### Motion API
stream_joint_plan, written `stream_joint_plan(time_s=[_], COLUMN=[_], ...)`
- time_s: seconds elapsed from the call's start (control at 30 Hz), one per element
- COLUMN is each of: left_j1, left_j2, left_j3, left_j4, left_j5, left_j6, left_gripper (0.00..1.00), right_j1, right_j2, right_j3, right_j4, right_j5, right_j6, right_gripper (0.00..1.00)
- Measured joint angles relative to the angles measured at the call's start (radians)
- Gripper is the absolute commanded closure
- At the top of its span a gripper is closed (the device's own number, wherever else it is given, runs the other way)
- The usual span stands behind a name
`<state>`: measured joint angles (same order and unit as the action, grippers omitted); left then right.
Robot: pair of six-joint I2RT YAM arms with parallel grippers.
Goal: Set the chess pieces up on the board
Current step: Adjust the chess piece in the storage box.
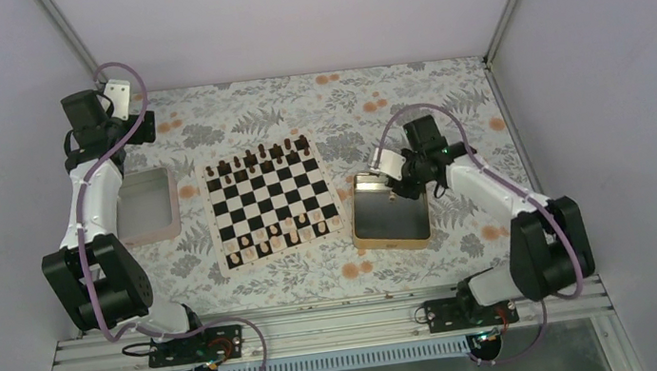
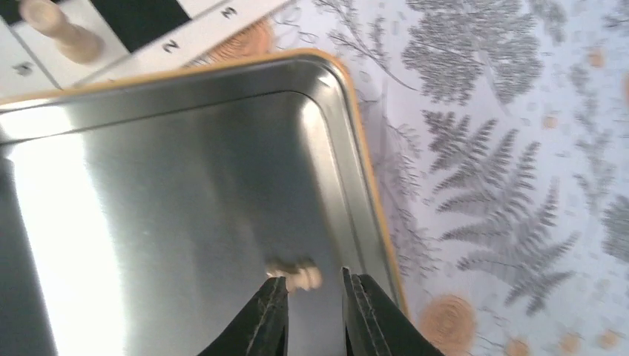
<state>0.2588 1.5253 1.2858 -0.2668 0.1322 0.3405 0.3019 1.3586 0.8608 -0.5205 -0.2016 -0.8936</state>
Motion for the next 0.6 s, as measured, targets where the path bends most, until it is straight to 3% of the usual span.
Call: stream_joint_plan(time_s=[0.23,0.6], left_j1=[0.000,-0.002], left_j2=[-0.001,-0.001], left_j3=[0.000,0.000], left_j4=[0.001,0.002], left_j5=[0.000,0.010], left_j6=[0.000,0.000], left_gripper=[0.00,0.00], right_j1=[-0.018,-0.029], right_j2=[0.175,0.176], right_j3=[0.147,0.226], right_j4=[-0.244,-0.425], right_j5=[-0.148,-0.192], right_j6=[0.063,0.211], right_gripper=[0.80,0.83])
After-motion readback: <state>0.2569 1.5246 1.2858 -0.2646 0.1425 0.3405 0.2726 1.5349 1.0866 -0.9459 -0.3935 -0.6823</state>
